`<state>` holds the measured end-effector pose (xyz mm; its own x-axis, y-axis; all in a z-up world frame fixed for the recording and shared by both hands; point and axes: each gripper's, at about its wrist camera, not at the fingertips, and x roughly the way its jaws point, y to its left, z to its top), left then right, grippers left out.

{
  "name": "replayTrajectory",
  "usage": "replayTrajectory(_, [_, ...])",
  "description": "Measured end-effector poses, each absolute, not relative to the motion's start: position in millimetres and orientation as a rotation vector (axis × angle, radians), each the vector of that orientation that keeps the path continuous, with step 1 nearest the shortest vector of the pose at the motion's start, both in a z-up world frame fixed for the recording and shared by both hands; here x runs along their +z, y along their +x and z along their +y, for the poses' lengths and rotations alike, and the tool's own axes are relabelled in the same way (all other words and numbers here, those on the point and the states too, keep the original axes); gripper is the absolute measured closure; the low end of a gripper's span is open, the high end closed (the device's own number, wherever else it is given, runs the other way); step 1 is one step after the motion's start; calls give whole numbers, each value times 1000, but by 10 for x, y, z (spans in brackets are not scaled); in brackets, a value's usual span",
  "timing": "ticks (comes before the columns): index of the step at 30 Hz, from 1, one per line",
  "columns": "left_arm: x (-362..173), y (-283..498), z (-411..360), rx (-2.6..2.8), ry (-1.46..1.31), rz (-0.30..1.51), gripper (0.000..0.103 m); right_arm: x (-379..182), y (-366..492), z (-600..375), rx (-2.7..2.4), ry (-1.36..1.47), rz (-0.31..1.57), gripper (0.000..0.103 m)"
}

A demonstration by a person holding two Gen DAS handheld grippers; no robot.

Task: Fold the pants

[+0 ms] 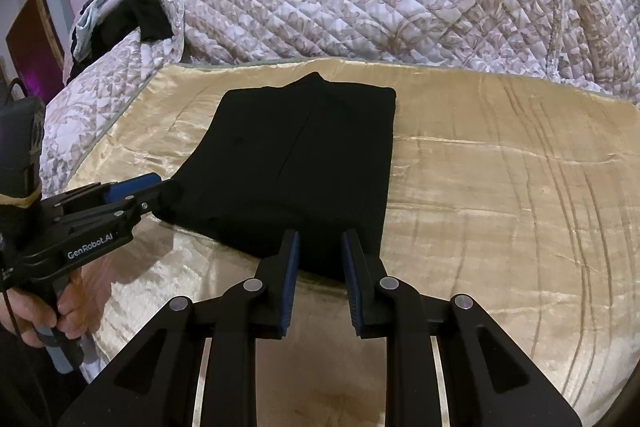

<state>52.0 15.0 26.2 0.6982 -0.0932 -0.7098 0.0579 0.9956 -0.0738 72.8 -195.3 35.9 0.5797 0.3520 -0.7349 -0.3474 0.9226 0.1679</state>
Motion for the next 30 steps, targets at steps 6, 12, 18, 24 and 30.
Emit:
replayTrajectory(6, [192, 420, 117, -97, -27, 818, 65, 326, 639, -2011, 409, 16, 884, 81])
replayTrajectory(12, [9, 392, 71, -90, -4, 875, 65, 129, 588, -2002, 385, -31, 944, 74])
replayTrajectory(18, [-20, 379, 115, -75, -12, 876, 52, 124, 557, -1928, 398, -57, 941, 57])
replayTrajectory(24, [-33, 367, 122, -70, -6, 878, 44, 119, 553, -1900, 396, -70, 939, 55])
replayTrajectory(30, [-40, 381, 147, -65, -13, 882, 40, 110, 555, -1892, 400, -76, 937, 52])
